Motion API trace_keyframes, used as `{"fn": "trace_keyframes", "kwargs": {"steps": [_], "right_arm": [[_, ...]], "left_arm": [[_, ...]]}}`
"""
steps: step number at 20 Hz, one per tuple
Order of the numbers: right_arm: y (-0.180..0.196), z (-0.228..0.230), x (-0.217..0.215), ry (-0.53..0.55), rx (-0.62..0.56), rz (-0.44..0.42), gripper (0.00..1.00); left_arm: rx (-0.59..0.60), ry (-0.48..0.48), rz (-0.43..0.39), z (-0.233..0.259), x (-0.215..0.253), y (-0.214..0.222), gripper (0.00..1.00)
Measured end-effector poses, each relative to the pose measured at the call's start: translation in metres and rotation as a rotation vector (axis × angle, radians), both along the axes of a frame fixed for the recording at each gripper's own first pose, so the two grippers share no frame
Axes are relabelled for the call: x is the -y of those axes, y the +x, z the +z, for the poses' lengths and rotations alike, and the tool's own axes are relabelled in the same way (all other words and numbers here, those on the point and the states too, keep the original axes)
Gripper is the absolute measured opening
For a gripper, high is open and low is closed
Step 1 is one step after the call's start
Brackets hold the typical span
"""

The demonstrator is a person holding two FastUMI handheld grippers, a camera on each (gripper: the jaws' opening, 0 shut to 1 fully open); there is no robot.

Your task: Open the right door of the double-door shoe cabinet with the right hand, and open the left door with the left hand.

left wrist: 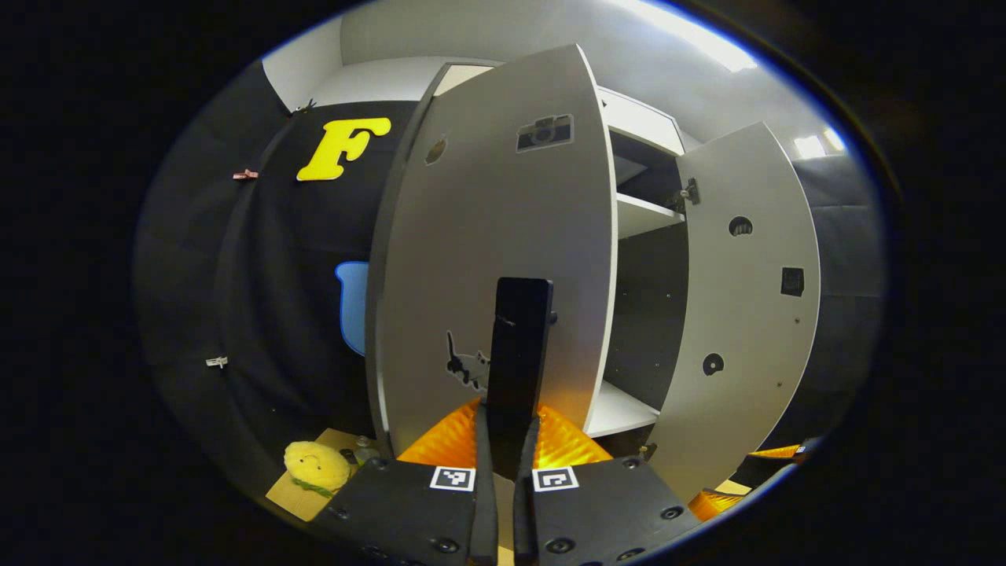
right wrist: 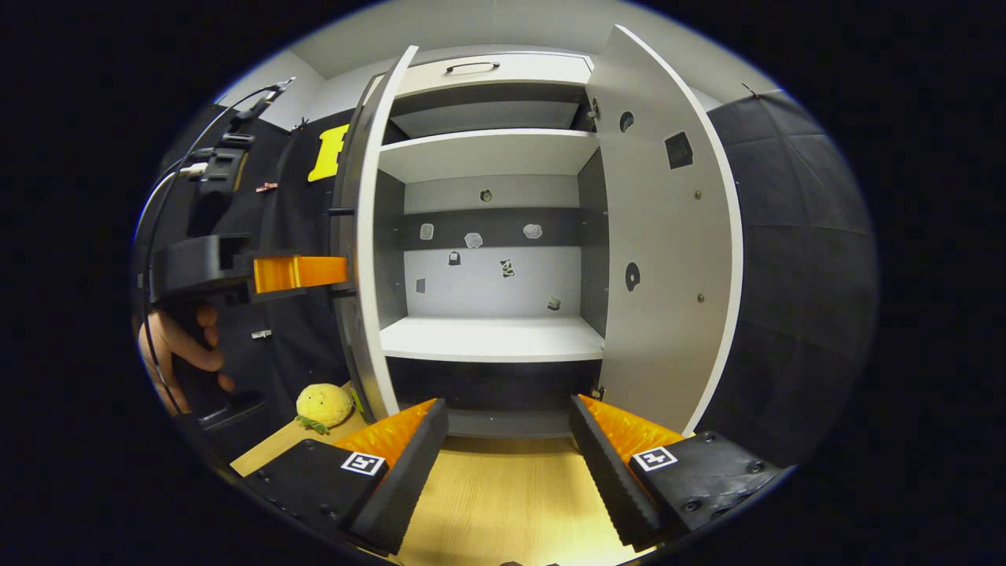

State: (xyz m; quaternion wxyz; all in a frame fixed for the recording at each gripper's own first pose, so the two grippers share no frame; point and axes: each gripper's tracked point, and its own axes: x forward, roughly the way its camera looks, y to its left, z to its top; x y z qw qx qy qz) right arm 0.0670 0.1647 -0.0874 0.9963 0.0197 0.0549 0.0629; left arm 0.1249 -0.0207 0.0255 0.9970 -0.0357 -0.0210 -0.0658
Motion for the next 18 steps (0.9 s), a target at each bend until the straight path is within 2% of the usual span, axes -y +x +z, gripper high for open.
{"fn": "trace_keyframes", "kwargs": {"steps": [3,6,9,12,14,16,18], "right_arm": [[-0.003,0.003,-0.005,-0.008,0.012,-0.007,0.98],[-0.002,0.009,-0.009,-0.010,0.033,-0.015,0.99],[-0.003,0.011,-0.009,-0.002,0.028,-0.024,0.98],[-0.004,0.014,-0.005,0.003,0.040,-0.038,0.99],[-0.004,0.013,-0.002,-0.012,0.037,-0.043,0.98],[-0.004,0.010,0.000,-0.024,0.024,-0.041,0.98],[-0.007,0.012,0.000,-0.018,0.026,-0.038,0.98]], "left_arm": [[0.001,0.027,0.045,0.000,-0.026,-0.014,0.12],[-0.020,0.000,0.069,-0.003,-0.045,-0.023,0.12],[-0.030,0.016,0.104,-0.003,-0.069,-0.031,0.12],[-0.024,0.020,0.181,-0.003,-0.104,-0.036,0.07],[-0.029,-0.013,0.240,-0.006,-0.132,-0.035,0.05],[-0.033,-0.036,0.198,-0.006,-0.140,-0.035,0.05],[-0.040,-0.009,0.187,-0.006,-0.146,-0.035,0.05]]}}
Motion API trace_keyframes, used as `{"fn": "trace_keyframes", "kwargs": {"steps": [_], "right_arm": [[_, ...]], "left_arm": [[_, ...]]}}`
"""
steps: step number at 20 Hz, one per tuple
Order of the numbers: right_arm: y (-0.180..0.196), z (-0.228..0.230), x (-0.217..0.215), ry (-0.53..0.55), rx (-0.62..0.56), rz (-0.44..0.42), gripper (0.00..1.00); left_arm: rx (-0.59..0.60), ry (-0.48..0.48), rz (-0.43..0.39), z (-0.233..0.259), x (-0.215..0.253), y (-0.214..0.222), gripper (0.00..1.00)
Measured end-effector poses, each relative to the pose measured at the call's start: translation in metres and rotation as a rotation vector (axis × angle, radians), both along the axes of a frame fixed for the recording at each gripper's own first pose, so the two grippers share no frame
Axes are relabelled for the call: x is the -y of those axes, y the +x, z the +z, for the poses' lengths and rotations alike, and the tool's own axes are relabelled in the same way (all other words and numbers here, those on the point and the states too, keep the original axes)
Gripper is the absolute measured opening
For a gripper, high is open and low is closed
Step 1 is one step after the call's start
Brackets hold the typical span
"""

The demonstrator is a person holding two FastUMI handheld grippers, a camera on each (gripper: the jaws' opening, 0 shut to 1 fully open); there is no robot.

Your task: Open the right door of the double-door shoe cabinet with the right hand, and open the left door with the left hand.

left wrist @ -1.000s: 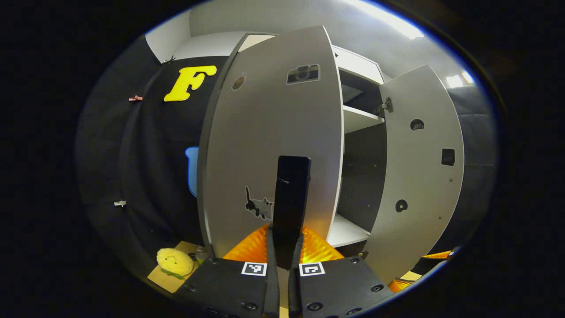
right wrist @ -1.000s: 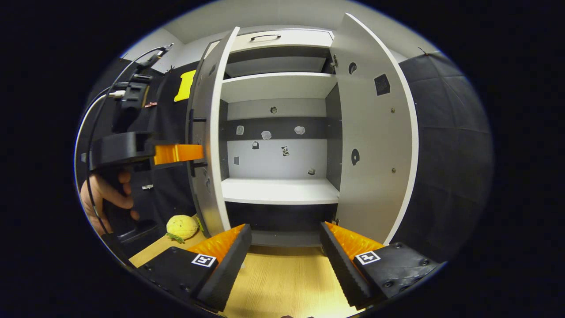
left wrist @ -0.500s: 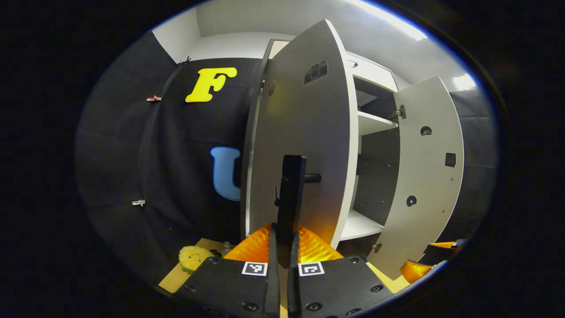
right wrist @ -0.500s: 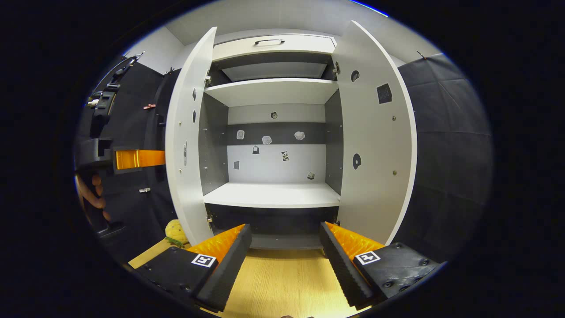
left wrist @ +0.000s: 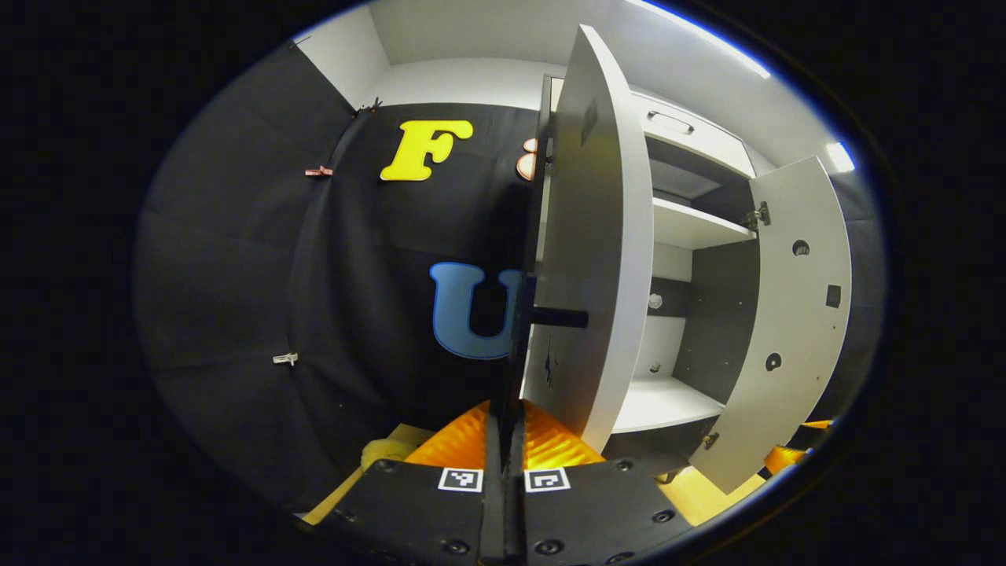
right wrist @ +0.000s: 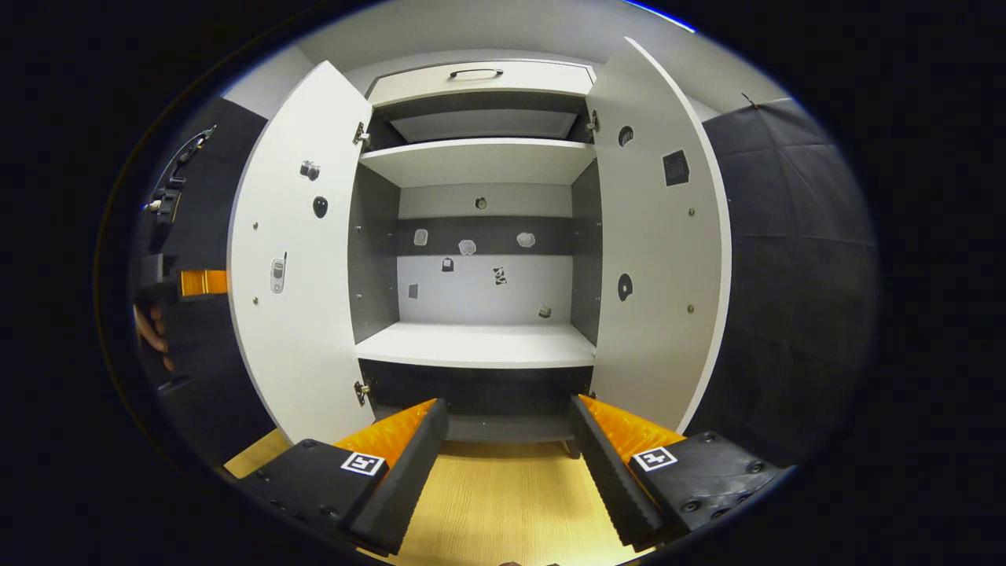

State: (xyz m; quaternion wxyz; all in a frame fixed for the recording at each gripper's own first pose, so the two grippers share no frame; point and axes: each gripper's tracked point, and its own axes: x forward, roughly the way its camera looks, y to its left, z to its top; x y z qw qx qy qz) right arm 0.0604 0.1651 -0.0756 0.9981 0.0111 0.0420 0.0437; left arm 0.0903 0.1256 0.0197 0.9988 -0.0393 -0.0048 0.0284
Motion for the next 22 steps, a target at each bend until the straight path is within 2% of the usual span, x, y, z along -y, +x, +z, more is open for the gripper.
{"fn": "trace_keyframes", "kwargs": {"steps": [5,9,12,16,19,22], "right_arm": [[-0.009,0.009,0.012,0.017,0.002,-0.031,0.98],[-0.014,0.012,0.036,-0.002,0.005,-0.052,0.99],[-0.016,0.014,0.051,0.017,0.000,-0.036,0.99],[-0.017,0.022,0.075,0.026,0.006,0.004,0.99],[-0.023,0.034,0.094,0.046,0.021,0.024,0.99],[-0.031,0.047,0.110,0.062,0.043,0.057,0.99]], "left_arm": [[-0.002,0.049,0.029,0.000,-0.004,-0.011,0.05],[-0.040,0.046,0.037,-0.007,-0.006,-0.042,0.05],[-0.067,0.092,0.077,-0.009,0.003,-0.068,0.05],[-0.028,0.096,0.073,0.000,0.055,-0.092,0.05],[-0.032,0.044,0.014,0.000,0.110,-0.104,0.05],[0.000,-0.005,0.009,0.005,0.147,-0.117,0.05]]}}
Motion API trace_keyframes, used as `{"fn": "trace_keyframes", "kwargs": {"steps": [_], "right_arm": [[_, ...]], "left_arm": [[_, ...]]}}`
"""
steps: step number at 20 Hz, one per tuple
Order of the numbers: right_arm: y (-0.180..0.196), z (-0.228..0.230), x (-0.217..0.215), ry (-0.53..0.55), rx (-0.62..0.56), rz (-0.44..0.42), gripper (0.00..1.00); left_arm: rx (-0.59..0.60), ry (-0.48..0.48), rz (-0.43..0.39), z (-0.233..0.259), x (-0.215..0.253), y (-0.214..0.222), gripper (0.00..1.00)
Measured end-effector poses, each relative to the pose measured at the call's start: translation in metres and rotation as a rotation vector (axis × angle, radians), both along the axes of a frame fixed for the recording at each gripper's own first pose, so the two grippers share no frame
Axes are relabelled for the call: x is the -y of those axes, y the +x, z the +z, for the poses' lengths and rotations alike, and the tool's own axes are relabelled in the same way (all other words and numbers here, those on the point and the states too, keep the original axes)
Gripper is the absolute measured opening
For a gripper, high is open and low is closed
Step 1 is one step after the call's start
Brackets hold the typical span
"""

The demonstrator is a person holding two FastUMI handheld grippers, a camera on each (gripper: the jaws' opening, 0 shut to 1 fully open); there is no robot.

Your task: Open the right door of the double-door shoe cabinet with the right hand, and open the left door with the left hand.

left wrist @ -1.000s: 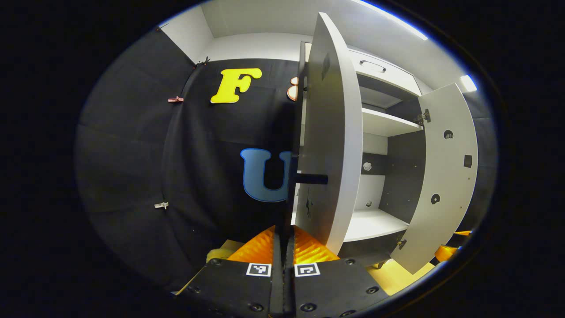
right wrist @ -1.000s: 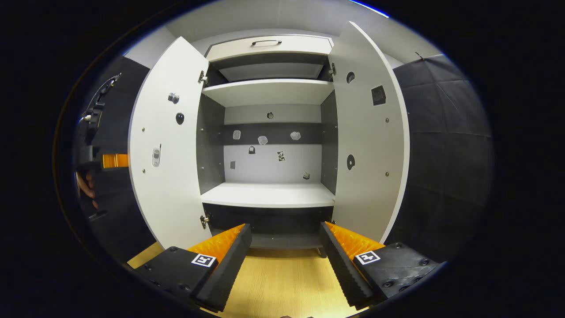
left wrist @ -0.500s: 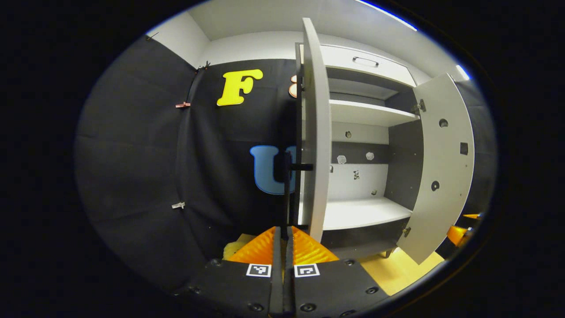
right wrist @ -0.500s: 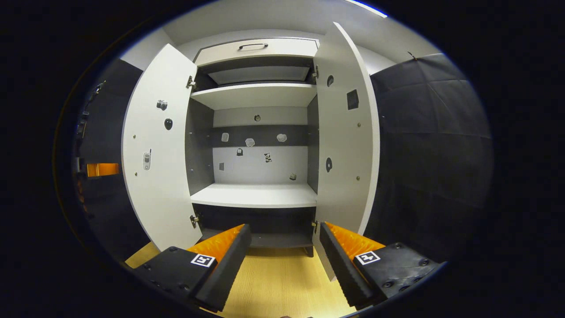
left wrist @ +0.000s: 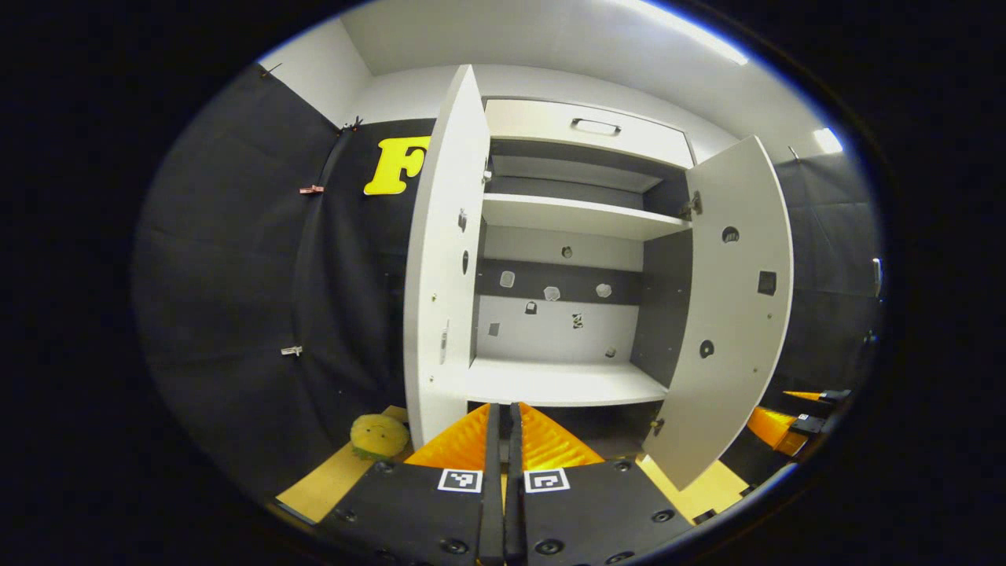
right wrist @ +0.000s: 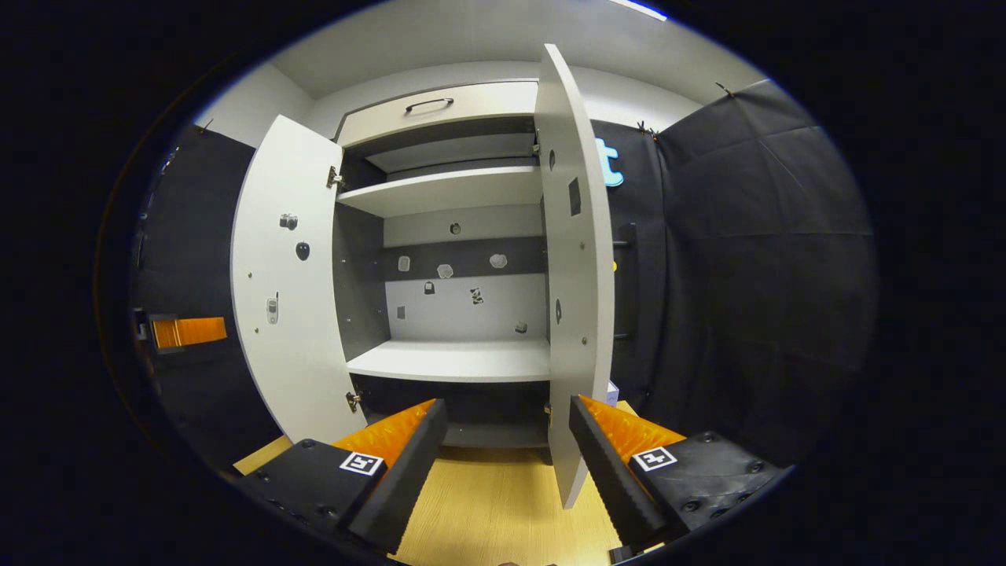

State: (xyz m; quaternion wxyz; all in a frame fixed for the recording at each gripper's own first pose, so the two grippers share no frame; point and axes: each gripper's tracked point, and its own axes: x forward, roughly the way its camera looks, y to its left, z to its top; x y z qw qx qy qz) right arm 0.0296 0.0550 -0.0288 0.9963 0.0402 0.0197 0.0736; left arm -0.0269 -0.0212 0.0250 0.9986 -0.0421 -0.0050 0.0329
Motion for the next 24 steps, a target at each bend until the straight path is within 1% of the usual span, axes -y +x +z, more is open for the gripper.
{"fn": "trace_keyframes", "kwargs": {"steps": [2,5,7,8,10,11,12,13,16,18,20,24], "right_arm": [[-0.007,0.005,0.010,-0.006,0.013,0.020,0.99],[-0.015,0.008,0.020,-0.010,0.020,0.037,0.99],[-0.020,0.011,0.025,0.002,0.019,0.037,0.99],[-0.023,0.012,0.026,0.012,0.019,0.038,0.99],[-0.027,0.015,0.024,0.023,0.019,0.039,0.99],[-0.026,0.015,0.023,0.023,0.021,0.035,0.99],[-0.026,0.016,0.021,0.023,0.023,0.030,0.99],[-0.024,0.017,0.017,0.030,0.017,0.028,0.99],[-0.019,0.026,0.003,0.048,0.024,0.025,0.98],[-0.017,0.030,-0.004,0.033,0.041,0.012,0.98],[-0.020,0.028,-0.010,0.025,0.046,0.008,0.98],[-0.025,0.017,-0.017,0.009,0.041,-0.001,0.98]], "left_arm": [[0.015,-0.007,0.000,-0.003,0.020,-0.009,0.05],[-0.005,0.011,0.026,-0.014,0.034,-0.023,0.07],[-0.010,0.037,0.029,-0.016,0.041,-0.030,0.20],[-0.009,0.049,0.031,-0.016,0.043,-0.033,0.36],[0.006,0.057,0.033,-0.010,0.042,-0.036,0.63],[0.022,0.064,0.018,-0.004,0.044,-0.035,0.67],[0.040,0.073,0.002,0.002,0.044,-0.033,0.76],[0.053,0.080,-0.007,0.006,0.040,-0.033,0.78],[0.066,0.093,-0.013,0.011,0.031,-0.029,0.99],[0.077,0.092,-0.019,0.009,0.026,-0.028,0.97],[0.059,0.091,-0.033,-0.001,0.023,-0.028,0.97],[0.047,0.049,-0.031,-0.012,0.009,-0.029,0.97]]}}
